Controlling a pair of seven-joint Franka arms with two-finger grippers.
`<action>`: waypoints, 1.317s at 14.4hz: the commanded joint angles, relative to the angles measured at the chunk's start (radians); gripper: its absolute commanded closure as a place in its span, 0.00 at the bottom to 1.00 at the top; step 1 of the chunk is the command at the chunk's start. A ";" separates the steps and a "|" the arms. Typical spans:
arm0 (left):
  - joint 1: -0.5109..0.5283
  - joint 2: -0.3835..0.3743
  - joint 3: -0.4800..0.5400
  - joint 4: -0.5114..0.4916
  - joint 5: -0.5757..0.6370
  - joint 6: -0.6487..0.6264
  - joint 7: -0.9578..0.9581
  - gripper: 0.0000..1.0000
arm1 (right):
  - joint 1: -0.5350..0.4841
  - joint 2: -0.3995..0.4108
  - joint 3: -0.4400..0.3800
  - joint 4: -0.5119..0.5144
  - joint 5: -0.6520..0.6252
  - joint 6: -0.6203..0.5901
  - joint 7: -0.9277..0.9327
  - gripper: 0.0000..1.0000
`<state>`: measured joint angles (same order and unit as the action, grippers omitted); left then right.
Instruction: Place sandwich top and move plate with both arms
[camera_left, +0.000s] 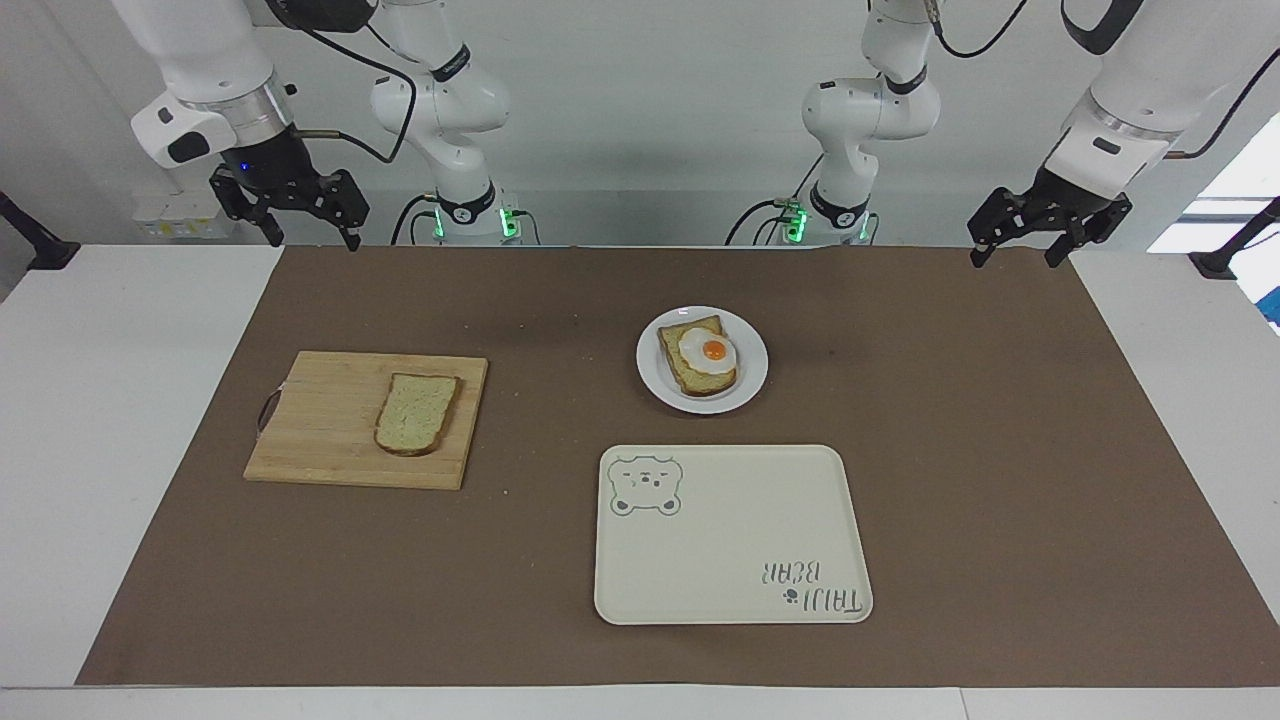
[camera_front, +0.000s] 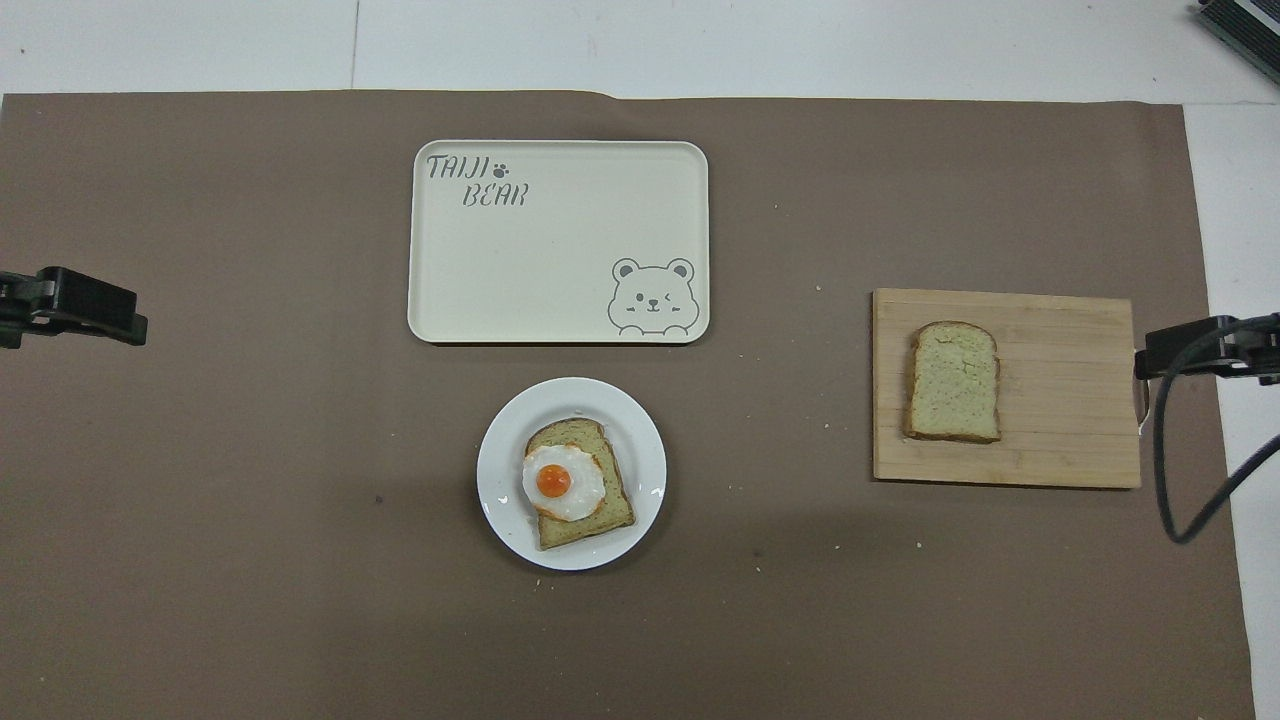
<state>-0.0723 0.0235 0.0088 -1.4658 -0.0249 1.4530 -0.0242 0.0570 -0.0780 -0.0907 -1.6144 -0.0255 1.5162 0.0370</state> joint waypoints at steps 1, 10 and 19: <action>0.011 -0.010 -0.004 -0.004 -0.007 -0.014 -0.006 0.00 | -0.009 -0.023 0.003 -0.025 0.013 0.009 -0.019 0.00; 0.011 -0.010 -0.004 -0.004 -0.009 -0.014 -0.005 0.00 | 0.000 -0.025 0.005 -0.032 0.013 0.021 -0.016 0.00; 0.011 -0.010 -0.004 -0.004 -0.007 -0.014 -0.005 0.00 | 0.001 -0.023 0.008 -0.033 0.013 0.041 -0.017 0.00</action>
<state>-0.0723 0.0235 0.0088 -1.4658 -0.0250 1.4530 -0.0242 0.0625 -0.0804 -0.0843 -1.6207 -0.0253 1.5354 0.0370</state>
